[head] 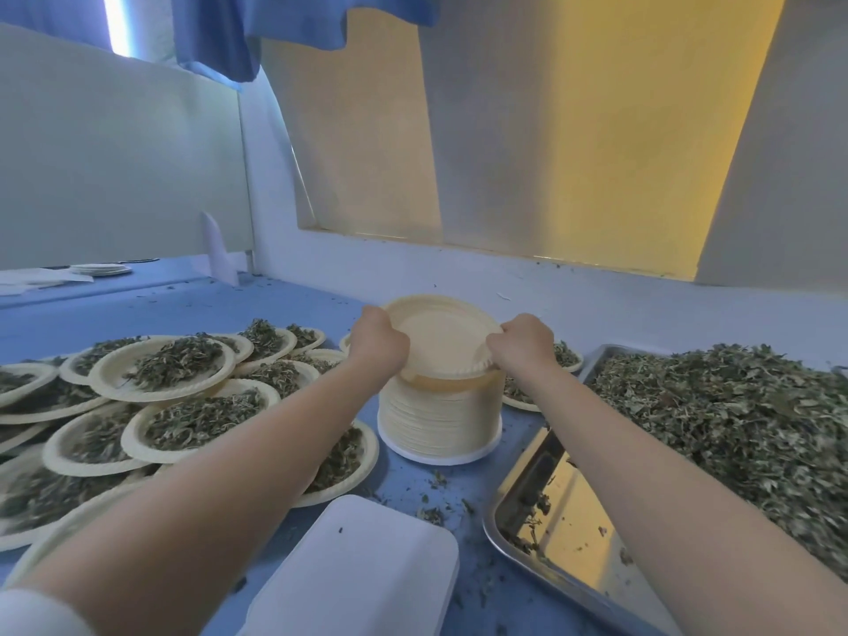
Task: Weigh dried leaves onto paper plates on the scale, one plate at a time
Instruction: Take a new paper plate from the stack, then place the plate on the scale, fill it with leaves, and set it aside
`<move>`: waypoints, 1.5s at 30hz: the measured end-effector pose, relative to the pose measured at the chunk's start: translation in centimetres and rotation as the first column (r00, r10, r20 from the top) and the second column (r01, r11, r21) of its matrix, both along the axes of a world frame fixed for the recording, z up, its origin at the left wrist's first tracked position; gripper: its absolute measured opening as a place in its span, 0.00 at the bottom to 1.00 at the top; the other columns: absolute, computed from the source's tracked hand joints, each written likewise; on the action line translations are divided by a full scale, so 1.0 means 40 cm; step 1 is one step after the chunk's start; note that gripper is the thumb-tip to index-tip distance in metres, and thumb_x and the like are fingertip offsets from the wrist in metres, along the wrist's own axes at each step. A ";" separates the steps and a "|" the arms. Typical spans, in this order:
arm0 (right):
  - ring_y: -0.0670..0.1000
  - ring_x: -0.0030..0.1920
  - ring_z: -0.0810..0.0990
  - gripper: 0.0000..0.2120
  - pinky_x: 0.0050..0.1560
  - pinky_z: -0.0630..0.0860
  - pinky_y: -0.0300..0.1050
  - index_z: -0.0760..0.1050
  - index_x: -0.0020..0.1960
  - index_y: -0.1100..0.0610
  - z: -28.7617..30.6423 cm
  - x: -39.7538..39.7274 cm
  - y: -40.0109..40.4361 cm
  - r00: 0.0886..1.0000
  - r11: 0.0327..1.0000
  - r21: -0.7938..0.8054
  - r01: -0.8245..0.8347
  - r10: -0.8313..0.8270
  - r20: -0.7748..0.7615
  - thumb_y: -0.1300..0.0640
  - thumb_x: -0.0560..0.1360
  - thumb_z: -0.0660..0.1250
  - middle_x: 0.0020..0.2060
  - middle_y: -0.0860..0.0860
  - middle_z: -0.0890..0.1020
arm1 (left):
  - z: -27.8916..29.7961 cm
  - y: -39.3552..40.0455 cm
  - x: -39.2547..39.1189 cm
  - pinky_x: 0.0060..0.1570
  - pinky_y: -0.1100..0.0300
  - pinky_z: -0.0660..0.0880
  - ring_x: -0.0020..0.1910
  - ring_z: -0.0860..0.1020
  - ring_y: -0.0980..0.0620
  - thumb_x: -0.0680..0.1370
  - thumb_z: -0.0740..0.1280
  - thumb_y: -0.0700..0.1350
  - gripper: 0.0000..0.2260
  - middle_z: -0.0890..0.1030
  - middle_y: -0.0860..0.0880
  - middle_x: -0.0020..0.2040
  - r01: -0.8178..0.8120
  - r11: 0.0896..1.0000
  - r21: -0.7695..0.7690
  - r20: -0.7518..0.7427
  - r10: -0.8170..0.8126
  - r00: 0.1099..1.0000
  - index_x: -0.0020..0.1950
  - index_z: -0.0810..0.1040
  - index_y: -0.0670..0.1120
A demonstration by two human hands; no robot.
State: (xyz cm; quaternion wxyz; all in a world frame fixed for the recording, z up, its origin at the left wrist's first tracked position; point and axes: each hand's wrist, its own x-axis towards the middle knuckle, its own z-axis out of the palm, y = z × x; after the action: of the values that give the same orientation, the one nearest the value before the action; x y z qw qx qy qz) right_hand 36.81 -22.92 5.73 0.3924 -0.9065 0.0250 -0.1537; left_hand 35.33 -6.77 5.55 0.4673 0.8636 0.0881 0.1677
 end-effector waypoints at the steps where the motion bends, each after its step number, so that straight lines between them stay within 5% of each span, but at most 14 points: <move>1: 0.50 0.28 0.54 0.19 0.29 0.50 0.42 0.54 0.30 0.54 0.005 -0.011 0.002 1.000 1.000 0.011 0.009 -0.009 -0.001 0.71 0.71 0.57 0.26 0.51 0.57 | 0.003 0.004 -0.013 0.35 0.58 0.65 0.33 0.62 0.51 0.76 0.52 0.32 0.06 0.63 0.47 0.39 -0.007 0.999 -0.040 -0.010 0.006 1.000 0.44 0.62 0.42; 3: 0.49 0.28 0.54 0.19 0.29 0.50 0.42 0.53 0.30 0.54 0.013 -0.035 0.007 1.000 1.000 0.010 0.013 -0.013 0.000 0.71 0.70 0.57 0.27 0.51 0.57 | 0.010 0.010 -0.043 0.33 0.59 0.66 0.34 0.62 0.51 0.77 0.52 0.32 0.05 0.63 0.48 0.38 -0.023 0.995 -0.100 -0.008 0.023 1.000 0.47 0.63 0.41; 8: 0.50 0.28 0.54 0.18 0.27 0.51 0.42 0.54 0.31 0.54 0.022 -0.118 0.022 1.000 1.000 -0.019 0.003 -0.003 0.003 0.70 0.71 0.57 0.27 0.52 0.56 | 0.011 0.053 -0.118 0.30 0.58 0.55 0.32 0.56 0.50 0.74 0.54 0.30 0.12 0.58 0.47 0.36 0.017 0.978 -0.210 0.028 -0.011 1.000 0.35 0.57 0.44; 11: 0.50 0.26 0.55 0.17 0.27 0.51 0.41 0.56 0.31 0.55 -0.003 -0.184 0.031 0.999 0.998 -0.025 -0.052 0.052 -0.009 0.70 0.71 0.58 0.26 0.51 0.57 | -0.017 0.090 -0.192 0.35 0.52 0.68 0.38 0.63 0.48 0.72 0.56 0.29 0.09 0.63 0.44 0.40 0.051 0.953 -0.298 0.037 -0.042 0.998 0.41 0.65 0.43; 15: 0.50 0.25 0.55 0.18 0.29 0.50 0.43 0.55 0.27 0.56 -0.088 -0.297 0.048 0.985 0.981 -0.092 -0.169 0.172 0.030 0.65 0.70 0.61 0.30 0.43 0.56 | -0.112 0.136 -0.326 0.36 0.56 0.60 0.35 0.63 0.48 0.71 0.60 0.33 0.04 0.66 0.43 0.37 0.042 0.983 -0.177 0.022 -0.039 0.999 0.41 0.70 0.42; 17: 0.52 0.27 0.59 0.14 0.29 0.52 0.45 0.60 0.27 0.56 -0.143 -0.354 0.055 0.981 0.971 -0.148 -0.187 0.193 0.027 0.61 0.69 0.61 0.26 0.48 0.61 | -0.167 0.153 -0.390 0.35 0.58 0.63 0.36 0.67 0.47 0.72 0.62 0.36 0.03 0.71 0.46 0.36 0.029 0.994 -0.106 -0.036 -0.033 0.999 0.40 0.72 0.43; 20: 0.57 0.35 0.76 0.10 0.33 0.68 0.46 0.77 0.37 0.59 -0.209 -0.422 0.076 0.985 0.941 -0.290 -0.175 0.169 -0.046 0.55 0.71 0.62 0.33 0.56 0.79 | -0.242 0.169 -0.458 0.32 0.58 0.65 0.41 0.72 0.49 0.75 0.61 0.39 0.11 0.75 0.47 0.45 0.006 0.999 -0.037 -0.123 -0.010 0.992 0.56 0.74 0.44; 22: 0.58 0.42 0.79 0.11 0.38 0.72 0.48 0.78 0.43 0.61 -0.232 -0.446 0.092 0.989 0.937 -0.316 -0.146 0.134 -0.059 0.54 0.73 0.62 0.39 0.57 0.81 | -0.277 0.176 -0.480 0.36 0.57 0.67 0.46 0.73 0.48 0.76 0.60 0.40 0.18 0.76 0.48 0.53 -0.013 1.000 -0.013 -0.141 0.011 0.990 0.66 0.70 0.45; 26: 0.59 0.48 0.74 0.13 0.39 0.69 0.47 0.68 0.32 0.57 -0.249 -0.443 0.106 0.992 0.926 -0.358 -0.119 0.100 -0.074 0.54 0.73 0.61 0.36 0.55 0.72 | -0.300 0.189 -0.490 0.56 0.51 0.73 0.56 0.75 0.46 0.76 0.62 0.43 0.20 0.77 0.48 0.59 0.001 0.987 -0.159 -0.092 -0.016 0.996 0.69 0.69 0.49; 29: 0.58 0.63 0.70 0.15 0.56 0.72 0.51 0.78 0.53 0.60 -0.266 -0.425 0.098 0.994 0.946 -0.311 -0.095 0.073 -0.082 0.50 0.75 0.61 0.57 0.57 0.75 | -0.309 0.208 -0.489 0.63 0.48 0.70 0.60 0.74 0.47 0.77 0.63 0.51 0.22 0.75 0.51 0.61 0.024 0.946 -0.322 -0.088 -0.055 0.995 0.70 0.69 0.50; 31: 0.56 0.68 0.67 0.24 0.64 0.68 0.51 0.72 0.67 0.59 -0.281 -0.420 0.090 0.997 0.978 -0.196 -0.066 0.056 -0.055 0.45 0.77 0.59 0.66 0.54 0.72 | -0.325 0.223 -0.491 0.59 0.48 0.74 0.56 0.78 0.45 0.78 0.61 0.52 0.20 0.77 0.47 0.61 0.006 0.851 -0.525 -0.079 -0.056 0.995 0.68 0.72 0.46; 35: 0.54 0.68 0.67 0.28 0.65 0.66 0.50 0.68 0.70 0.54 -0.301 -0.409 0.076 1.000 0.989 -0.147 -0.024 0.025 0.005 0.39 0.78 0.54 0.68 0.52 0.71 | -0.348 0.250 -0.498 0.51 0.52 0.77 0.50 0.81 0.43 0.81 0.58 0.49 0.17 0.78 0.40 0.59 -0.052 0.638 -0.769 -0.028 0.048 0.998 0.65 0.71 0.38; 39: 0.53 0.66 0.70 0.28 0.63 0.69 0.51 0.69 0.70 0.53 -0.302 -0.402 0.068 1.000 0.989 -0.146 -0.023 0.024 0.004 0.38 0.78 0.52 0.66 0.51 0.73 | -0.353 0.247 -0.499 0.55 0.51 0.77 0.50 0.81 0.45 0.81 0.59 0.48 0.14 0.80 0.41 0.56 -0.056 0.705 -0.707 -0.022 0.057 0.998 0.61 0.73 0.40; 45: 0.55 0.66 0.70 0.28 0.64 0.69 0.53 0.69 0.69 0.53 -0.309 -0.405 0.069 0.999 0.974 -0.228 -0.012 0.018 0.026 0.37 0.78 0.52 0.66 0.52 0.73 | -0.361 0.245 -0.496 0.43 0.61 0.78 0.44 0.82 0.50 0.81 0.60 0.47 0.14 0.82 0.43 0.50 -0.036 0.767 -0.641 -0.002 0.046 0.999 0.57 0.78 0.40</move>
State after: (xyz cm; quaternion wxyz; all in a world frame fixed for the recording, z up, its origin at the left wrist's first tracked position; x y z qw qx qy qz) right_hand 20.62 -20.16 -6.64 0.2872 -0.9435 -0.0051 -0.1653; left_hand 15.49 3.03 -8.88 0.7303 0.6494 0.1556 0.1437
